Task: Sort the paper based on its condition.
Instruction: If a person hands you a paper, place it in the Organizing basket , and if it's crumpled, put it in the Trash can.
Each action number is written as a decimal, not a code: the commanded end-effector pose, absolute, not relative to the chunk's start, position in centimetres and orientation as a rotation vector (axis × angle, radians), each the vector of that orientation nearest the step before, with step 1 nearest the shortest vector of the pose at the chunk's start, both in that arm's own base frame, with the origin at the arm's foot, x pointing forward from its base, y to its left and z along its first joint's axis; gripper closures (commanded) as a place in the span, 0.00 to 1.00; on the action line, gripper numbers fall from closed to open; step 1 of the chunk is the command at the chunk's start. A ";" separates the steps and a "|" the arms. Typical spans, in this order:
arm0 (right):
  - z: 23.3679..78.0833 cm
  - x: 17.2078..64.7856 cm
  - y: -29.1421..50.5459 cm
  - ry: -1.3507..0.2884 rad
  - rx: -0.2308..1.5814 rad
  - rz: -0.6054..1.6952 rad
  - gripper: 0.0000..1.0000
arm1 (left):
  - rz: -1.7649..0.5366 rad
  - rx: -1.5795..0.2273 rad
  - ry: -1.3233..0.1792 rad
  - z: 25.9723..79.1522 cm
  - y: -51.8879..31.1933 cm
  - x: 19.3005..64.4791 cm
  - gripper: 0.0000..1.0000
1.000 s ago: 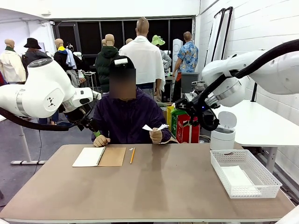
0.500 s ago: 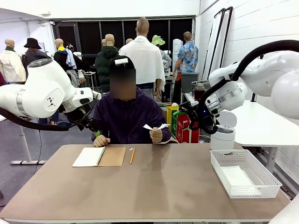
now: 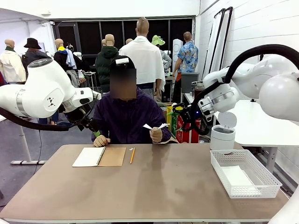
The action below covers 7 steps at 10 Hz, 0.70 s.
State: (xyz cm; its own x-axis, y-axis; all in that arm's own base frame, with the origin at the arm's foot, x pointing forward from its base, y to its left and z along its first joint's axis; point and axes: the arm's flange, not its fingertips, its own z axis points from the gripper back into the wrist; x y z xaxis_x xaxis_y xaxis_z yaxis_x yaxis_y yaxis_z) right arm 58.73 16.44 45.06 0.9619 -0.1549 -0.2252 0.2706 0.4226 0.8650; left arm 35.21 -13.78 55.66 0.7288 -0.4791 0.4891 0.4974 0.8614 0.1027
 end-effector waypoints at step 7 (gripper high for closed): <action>43.8 61.3 18.8 0.248 1.128 -0.312 0.60 | -0.536 -0.048 -0.531 55.8 -13.7 35.2 0.00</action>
State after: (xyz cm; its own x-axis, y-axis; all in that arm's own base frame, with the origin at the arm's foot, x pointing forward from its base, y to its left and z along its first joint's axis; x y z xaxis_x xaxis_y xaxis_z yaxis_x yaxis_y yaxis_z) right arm 60.43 18.72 43.34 0.9398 -0.1173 -0.3208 0.3401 0.4077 0.8474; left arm 35.21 -13.78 55.66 0.7289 -0.4791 0.4891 0.4973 0.8615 0.1027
